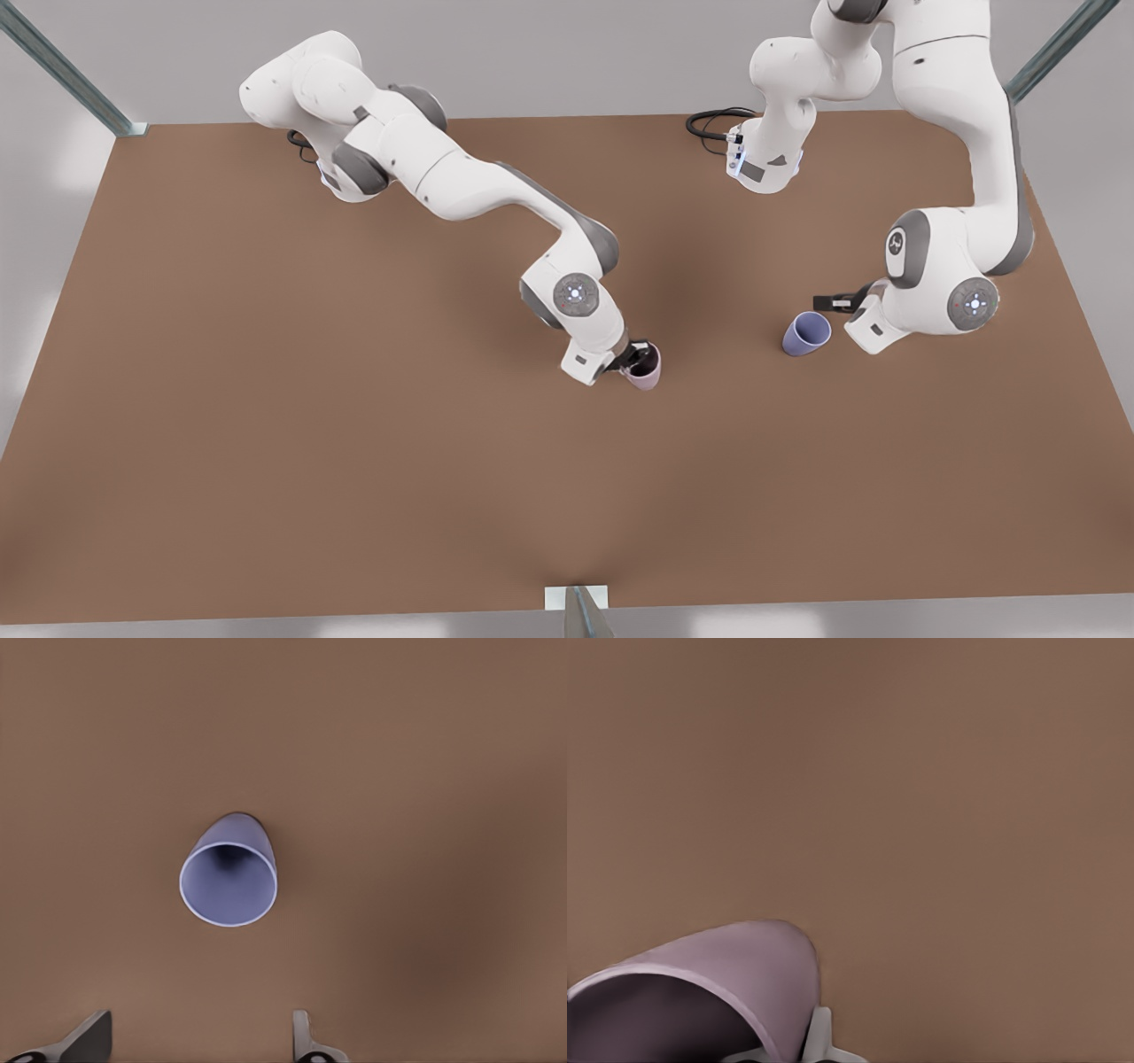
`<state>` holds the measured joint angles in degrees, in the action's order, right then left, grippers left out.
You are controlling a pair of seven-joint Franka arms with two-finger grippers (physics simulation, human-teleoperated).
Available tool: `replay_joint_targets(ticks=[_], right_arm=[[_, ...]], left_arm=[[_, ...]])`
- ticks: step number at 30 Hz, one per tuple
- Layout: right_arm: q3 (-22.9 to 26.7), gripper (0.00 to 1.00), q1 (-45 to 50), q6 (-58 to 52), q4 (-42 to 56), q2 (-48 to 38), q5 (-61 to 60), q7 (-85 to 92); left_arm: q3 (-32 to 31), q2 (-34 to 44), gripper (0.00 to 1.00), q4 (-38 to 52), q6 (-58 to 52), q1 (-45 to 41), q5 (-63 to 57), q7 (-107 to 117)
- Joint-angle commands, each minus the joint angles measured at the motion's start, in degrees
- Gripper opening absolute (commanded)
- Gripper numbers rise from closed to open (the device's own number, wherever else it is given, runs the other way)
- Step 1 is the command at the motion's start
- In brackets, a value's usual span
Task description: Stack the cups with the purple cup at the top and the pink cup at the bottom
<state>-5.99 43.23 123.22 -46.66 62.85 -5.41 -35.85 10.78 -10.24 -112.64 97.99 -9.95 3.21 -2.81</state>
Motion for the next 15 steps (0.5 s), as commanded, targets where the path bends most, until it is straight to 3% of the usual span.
replay_joint_targets(ticks=[1,7,8,9,10,15], right_arm=[[0.01,0.21,0.28,3.52,-0.72,0.86,3.65,-22.68],[0.01,0.21,0.36,3.25,-4.23,1.04,6.37,-22.59],[0.01,0.26,0.36,3.25,-4.23,1.04,6.38,-22.59],[0.01,0.9,0.36,3.16,-4.23,0.95,6.37,-22.68],[0.01,1.0,0.45,3.16,-4.23,0.95,6.46,-22.86],[-0.08,1.0,0.36,3.25,-4.15,0.87,6.37,-22.77]], left_arm=[[0.03,0.4,1.0,-3.46,13.8,0.37,-0.75,-1.14],[0.03,-2.15,1.0,-5.57,24.61,1.86,-0.75,-0.97],[0.03,-2.15,1.0,-6.62,25.76,1.86,-0.75,-0.97],[0.03,-2.5,1.0,-6.89,25.76,1.86,-0.75,-0.97],[0.03,-2.85,1.0,-6.98,25.84,2.56,-0.75,-1.05],[0.03,-3.91,1.0,-10.05,26.81,3.01,-0.75,-1.14]])
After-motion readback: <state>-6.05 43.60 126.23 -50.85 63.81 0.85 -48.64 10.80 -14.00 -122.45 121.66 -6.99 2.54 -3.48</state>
